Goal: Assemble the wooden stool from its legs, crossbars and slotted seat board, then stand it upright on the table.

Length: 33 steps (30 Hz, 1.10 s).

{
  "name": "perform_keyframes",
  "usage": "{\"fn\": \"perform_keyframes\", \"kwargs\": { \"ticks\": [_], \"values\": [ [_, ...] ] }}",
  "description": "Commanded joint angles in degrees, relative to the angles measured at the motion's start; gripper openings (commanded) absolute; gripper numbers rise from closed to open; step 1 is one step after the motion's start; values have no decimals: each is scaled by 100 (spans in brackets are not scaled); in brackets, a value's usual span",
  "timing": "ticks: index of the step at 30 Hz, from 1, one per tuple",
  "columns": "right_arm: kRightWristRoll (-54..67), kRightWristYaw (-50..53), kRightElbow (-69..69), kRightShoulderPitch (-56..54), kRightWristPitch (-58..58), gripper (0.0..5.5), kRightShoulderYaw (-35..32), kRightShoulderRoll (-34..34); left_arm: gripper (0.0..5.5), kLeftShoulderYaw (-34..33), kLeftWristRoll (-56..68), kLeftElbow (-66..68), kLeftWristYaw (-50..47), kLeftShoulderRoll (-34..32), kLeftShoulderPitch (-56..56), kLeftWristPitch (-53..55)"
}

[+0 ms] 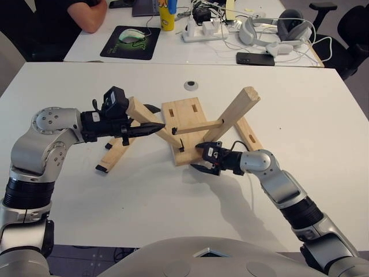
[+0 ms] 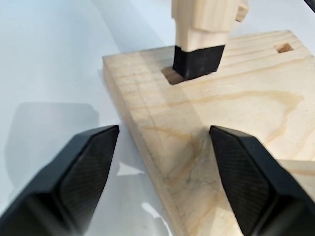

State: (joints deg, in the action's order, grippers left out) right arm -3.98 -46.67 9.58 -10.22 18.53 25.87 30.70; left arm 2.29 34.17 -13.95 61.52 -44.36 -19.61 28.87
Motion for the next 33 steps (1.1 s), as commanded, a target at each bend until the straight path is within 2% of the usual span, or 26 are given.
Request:
{"fn": "perform_keyframes", "kwargs": {
  "ticks": [1,6,14,33],
  "values": [
    [-78,-108,-192,111,183,340,202,-30,206,154,-119,194,392,-322,-417,297],
    [-101,-21,-165,146,224,340,211,-93,206,297,-248,296,690,-457,-815,437],
    [-104,113,67,225,466,340,285,-175,206,776,-1134,329,562,-608,-585,-14],
    [-78,151,165,271,709,340,330,-138,206,202,54,-107,194,-437,-345,1199]
  ]
}}
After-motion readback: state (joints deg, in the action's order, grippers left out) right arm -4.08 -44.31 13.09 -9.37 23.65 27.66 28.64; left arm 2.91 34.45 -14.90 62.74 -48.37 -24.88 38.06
